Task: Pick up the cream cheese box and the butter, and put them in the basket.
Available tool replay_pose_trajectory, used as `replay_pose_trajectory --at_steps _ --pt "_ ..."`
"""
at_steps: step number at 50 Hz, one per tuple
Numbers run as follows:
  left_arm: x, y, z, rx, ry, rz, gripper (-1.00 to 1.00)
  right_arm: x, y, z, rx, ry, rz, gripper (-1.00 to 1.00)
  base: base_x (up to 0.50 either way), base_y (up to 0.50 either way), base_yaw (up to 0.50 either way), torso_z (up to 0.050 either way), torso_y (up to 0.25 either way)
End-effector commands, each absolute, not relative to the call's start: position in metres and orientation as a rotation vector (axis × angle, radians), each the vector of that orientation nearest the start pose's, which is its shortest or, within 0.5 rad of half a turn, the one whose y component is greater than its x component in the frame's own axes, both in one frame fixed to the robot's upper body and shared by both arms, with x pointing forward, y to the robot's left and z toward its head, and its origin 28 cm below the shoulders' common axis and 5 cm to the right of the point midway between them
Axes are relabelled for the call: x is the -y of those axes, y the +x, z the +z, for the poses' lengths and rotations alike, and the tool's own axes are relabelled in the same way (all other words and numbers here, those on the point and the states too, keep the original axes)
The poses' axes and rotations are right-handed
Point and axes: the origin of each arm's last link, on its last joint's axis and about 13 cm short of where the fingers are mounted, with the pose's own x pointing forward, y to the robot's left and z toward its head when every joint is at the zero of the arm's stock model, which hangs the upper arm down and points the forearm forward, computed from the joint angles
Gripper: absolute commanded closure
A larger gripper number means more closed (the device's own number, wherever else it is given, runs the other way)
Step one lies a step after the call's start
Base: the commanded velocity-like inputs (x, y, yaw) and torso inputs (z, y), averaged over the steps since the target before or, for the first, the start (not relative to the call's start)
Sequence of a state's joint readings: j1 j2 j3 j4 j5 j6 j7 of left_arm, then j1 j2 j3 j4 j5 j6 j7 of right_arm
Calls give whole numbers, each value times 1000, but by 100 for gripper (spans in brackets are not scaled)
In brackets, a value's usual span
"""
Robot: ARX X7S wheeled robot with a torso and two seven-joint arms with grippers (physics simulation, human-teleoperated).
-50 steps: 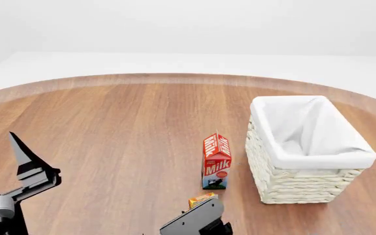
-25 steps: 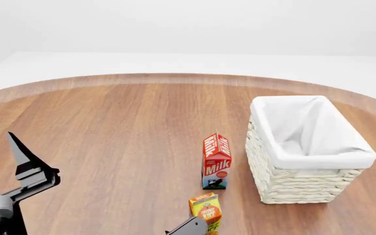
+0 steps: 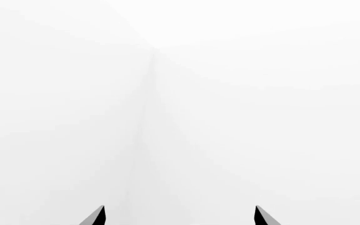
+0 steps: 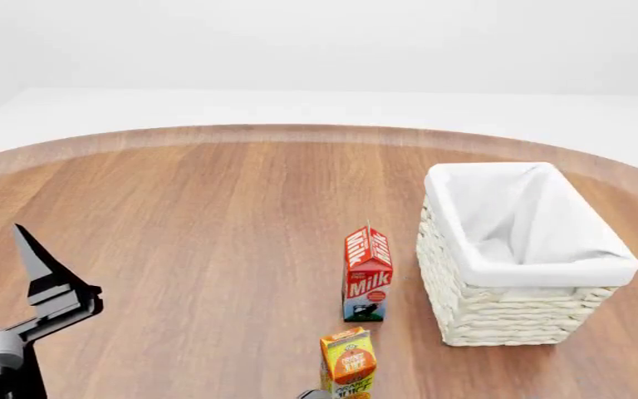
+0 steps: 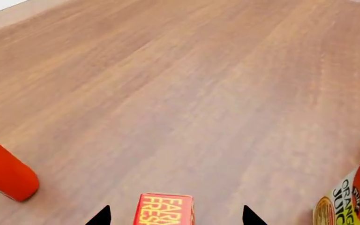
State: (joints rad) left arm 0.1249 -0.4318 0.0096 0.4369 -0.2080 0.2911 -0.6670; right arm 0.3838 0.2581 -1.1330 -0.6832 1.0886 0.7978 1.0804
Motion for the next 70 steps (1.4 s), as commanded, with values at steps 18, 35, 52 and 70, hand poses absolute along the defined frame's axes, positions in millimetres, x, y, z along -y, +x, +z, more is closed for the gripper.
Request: replay_pose_trajectory --at_steps 18,35,52,70 --pt "-277 182 115 621 -8 499 -100 -39 94 110 -599 19 566 -100 0 0 0 0 0" --pt "-283 181 117 625 -15 530 -100 -42 86 102 -622 -14 583 -100 0 0 0 0 0" --pt "-283 181 116 622 -18 532 -100 -41 88 98 -685 -11 588 -100 0 0 0 0 0" --pt "-284 181 117 624 -17 541 -100 -42 91 90 -687 -43 633 -100 0 0 0 0 0"
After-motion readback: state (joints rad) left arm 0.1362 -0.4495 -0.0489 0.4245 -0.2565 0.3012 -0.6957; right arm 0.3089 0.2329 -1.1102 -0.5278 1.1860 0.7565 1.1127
